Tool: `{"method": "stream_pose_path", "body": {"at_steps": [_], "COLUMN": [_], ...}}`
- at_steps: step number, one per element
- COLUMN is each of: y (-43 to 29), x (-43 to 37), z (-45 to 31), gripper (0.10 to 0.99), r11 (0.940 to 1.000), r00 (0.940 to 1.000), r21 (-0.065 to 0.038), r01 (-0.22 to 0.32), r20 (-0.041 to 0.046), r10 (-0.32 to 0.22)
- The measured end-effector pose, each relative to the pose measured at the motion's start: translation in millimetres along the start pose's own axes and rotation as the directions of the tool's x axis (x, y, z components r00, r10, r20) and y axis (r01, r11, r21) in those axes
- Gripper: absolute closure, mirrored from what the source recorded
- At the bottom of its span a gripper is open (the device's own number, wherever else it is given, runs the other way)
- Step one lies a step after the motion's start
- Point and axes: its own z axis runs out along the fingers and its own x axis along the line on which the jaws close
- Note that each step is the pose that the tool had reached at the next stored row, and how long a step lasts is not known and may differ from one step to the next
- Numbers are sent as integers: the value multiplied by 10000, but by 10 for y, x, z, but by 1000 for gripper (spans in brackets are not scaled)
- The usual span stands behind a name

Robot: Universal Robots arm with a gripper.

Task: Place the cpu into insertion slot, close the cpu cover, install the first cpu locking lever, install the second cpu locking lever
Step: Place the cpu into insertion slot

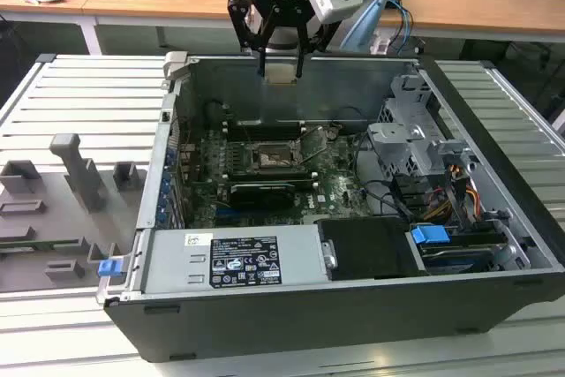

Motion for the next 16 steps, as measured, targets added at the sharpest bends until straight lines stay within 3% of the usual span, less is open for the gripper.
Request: {"method": "stream_pose_path", "body": {"at_steps": [3, 11, 16], "y": [-1, -5, -5], "x": [0, -1, -1], "z": [10, 52, 56], "gripper": [557, 557, 557], "r11": [9979, 9975, 9935], "r00": [9979, 9975, 9934], "r21": [-15, -4, -19], "r01": [-643, -703, -1141], "r20": [58, 62, 102], "r10": [643, 703, 1141]}}
